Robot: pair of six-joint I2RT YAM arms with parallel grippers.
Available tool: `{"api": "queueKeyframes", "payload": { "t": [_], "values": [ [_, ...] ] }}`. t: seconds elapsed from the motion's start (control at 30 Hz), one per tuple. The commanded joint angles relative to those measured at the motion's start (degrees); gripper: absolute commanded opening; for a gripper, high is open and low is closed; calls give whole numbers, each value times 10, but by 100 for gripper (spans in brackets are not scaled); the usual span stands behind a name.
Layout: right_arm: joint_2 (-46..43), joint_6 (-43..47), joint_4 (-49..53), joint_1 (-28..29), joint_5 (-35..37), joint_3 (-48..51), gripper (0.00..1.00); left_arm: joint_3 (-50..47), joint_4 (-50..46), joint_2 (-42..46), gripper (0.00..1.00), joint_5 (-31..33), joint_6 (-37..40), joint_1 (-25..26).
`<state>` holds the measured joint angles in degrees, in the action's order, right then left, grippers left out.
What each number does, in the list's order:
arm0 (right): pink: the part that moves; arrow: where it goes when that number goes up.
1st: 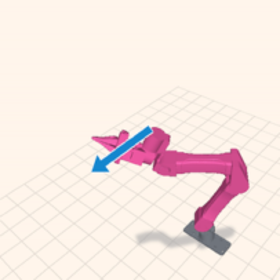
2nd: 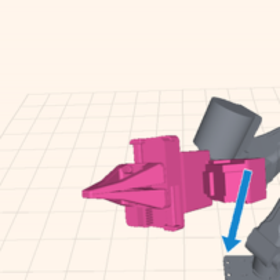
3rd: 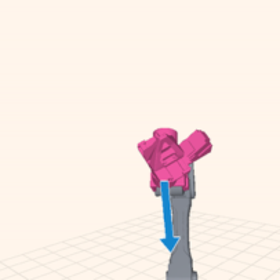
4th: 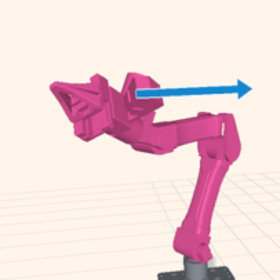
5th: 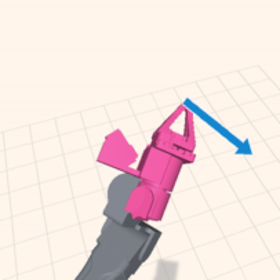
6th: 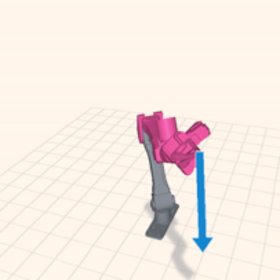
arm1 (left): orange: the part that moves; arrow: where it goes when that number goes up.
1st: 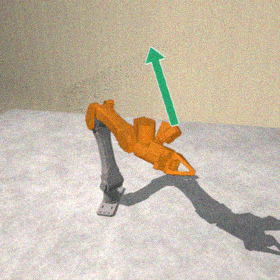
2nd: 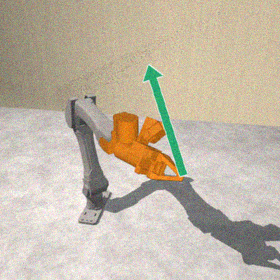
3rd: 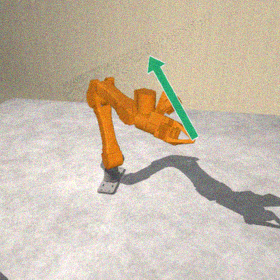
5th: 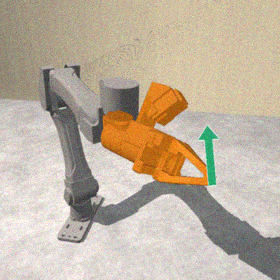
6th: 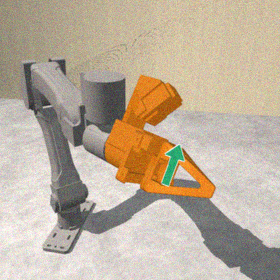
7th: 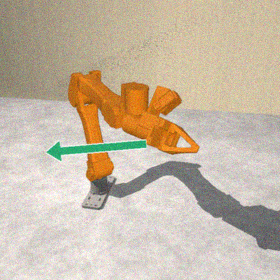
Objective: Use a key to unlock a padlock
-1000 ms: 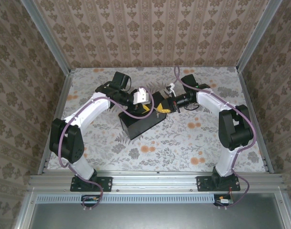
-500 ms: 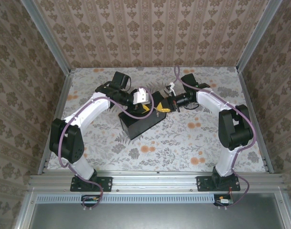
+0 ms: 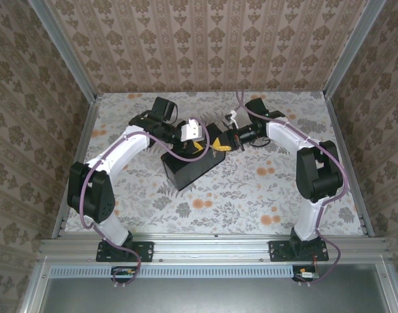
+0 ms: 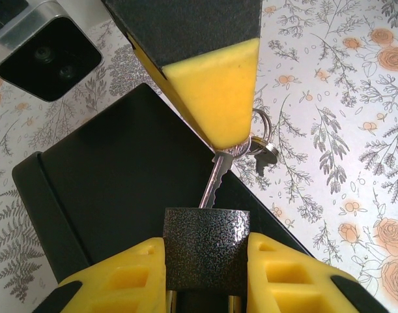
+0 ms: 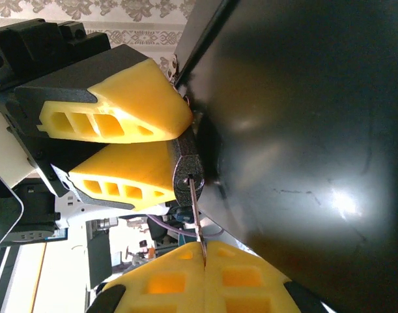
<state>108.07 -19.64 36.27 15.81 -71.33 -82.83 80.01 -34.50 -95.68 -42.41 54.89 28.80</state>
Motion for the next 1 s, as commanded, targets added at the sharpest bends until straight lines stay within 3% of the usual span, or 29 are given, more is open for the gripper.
{"api": "queueKeyframes", "payload": {
  "t": [0.0, 0.57, 0.8, 0.97],
  "values": [
    [13, 5, -30, 18, -11, -29, 0, 6, -38, -18, 10, -55, 19, 21],
    [31, -23, -70, 47, -17, -51, 0, 9, -21, -33, 9, -79, 4, 15],
    [26, -61, -113, 73, -17, -49, 0, 0, 13, -31, 9, -74, -16, 21],
    [20, -114, -192, 69, -37, -32, 0, -16, 41, -20, 10, -111, -28, 15]
  ]
}}
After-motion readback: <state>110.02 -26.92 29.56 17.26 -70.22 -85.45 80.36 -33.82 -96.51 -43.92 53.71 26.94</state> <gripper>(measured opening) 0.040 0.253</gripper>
